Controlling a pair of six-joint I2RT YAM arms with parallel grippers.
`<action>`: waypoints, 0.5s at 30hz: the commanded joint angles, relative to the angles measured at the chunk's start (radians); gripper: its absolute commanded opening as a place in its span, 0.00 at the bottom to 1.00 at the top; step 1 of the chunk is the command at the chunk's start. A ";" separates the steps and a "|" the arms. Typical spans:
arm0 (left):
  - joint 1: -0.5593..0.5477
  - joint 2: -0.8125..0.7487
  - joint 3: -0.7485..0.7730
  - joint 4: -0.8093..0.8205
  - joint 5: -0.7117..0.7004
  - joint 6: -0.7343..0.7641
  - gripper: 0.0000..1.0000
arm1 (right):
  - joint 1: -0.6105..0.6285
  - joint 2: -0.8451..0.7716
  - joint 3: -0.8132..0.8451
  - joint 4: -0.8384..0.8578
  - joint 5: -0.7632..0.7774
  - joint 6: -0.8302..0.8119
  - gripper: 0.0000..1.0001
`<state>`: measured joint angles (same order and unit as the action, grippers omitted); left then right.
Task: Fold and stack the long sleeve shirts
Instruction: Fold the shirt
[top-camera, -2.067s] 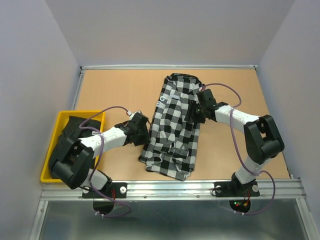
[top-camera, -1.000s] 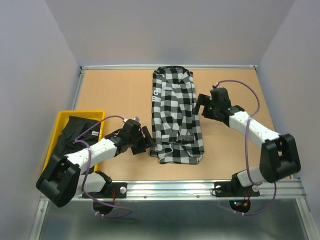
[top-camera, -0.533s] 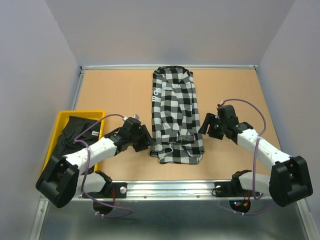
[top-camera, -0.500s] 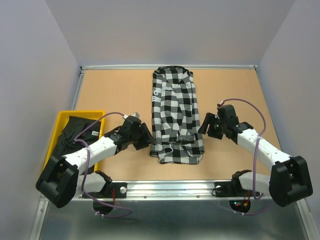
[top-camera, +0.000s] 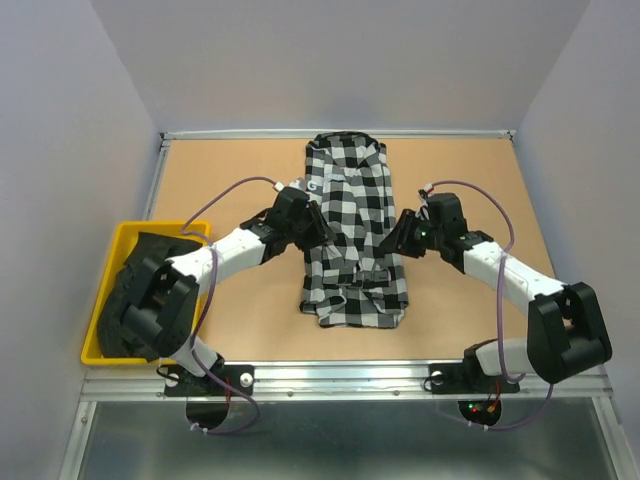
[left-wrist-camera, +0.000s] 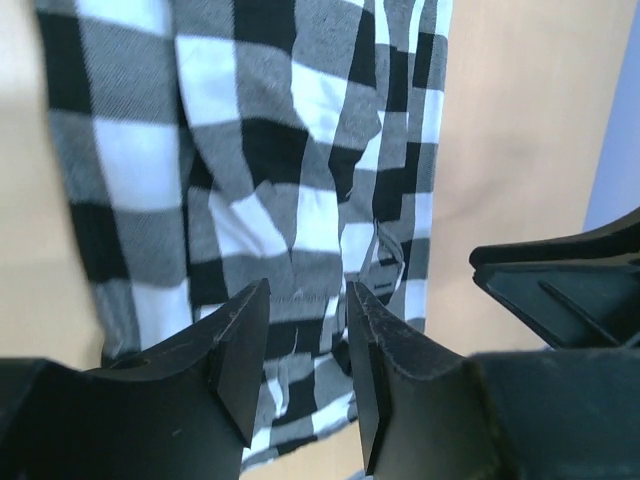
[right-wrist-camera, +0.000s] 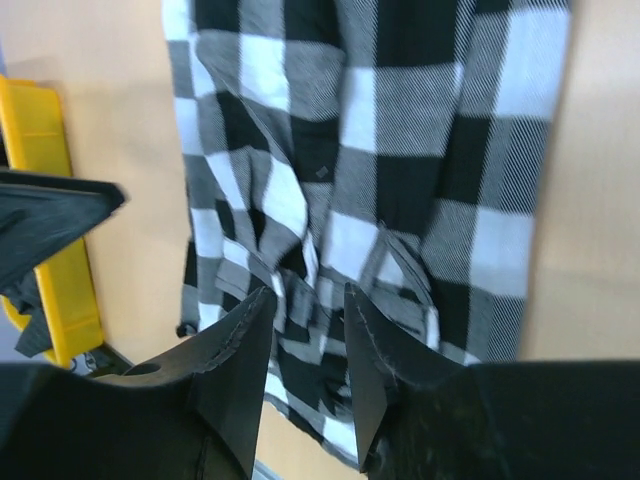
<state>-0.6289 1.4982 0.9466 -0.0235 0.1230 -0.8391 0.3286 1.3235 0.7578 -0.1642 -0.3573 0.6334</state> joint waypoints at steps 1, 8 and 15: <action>-0.012 0.127 0.102 0.077 0.040 0.086 0.46 | 0.009 0.042 0.100 0.120 -0.028 0.015 0.40; -0.023 0.283 0.094 0.077 0.124 0.129 0.44 | 0.009 0.190 0.235 0.155 -0.052 0.015 0.38; -0.026 0.257 -0.032 0.073 0.136 0.153 0.41 | 0.024 0.384 0.412 0.239 -0.109 0.037 0.36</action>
<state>-0.6483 1.7935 0.9714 0.0830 0.2424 -0.7334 0.3336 1.6451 1.0496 -0.0334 -0.4187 0.6563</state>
